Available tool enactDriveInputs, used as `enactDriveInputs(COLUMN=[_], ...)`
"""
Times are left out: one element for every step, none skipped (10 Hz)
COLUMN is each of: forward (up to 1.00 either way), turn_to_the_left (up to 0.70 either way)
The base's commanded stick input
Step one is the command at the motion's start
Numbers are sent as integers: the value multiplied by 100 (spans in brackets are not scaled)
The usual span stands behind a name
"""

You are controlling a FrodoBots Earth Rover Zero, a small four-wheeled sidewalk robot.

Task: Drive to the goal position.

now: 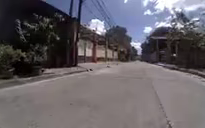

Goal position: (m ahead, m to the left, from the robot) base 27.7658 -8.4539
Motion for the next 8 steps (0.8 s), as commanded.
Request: enactDriveInputs(forward=[100,100,100,100,100,100,100,100], turn_to_the_left=[3,-32,-40,-40,5,4,3,0])
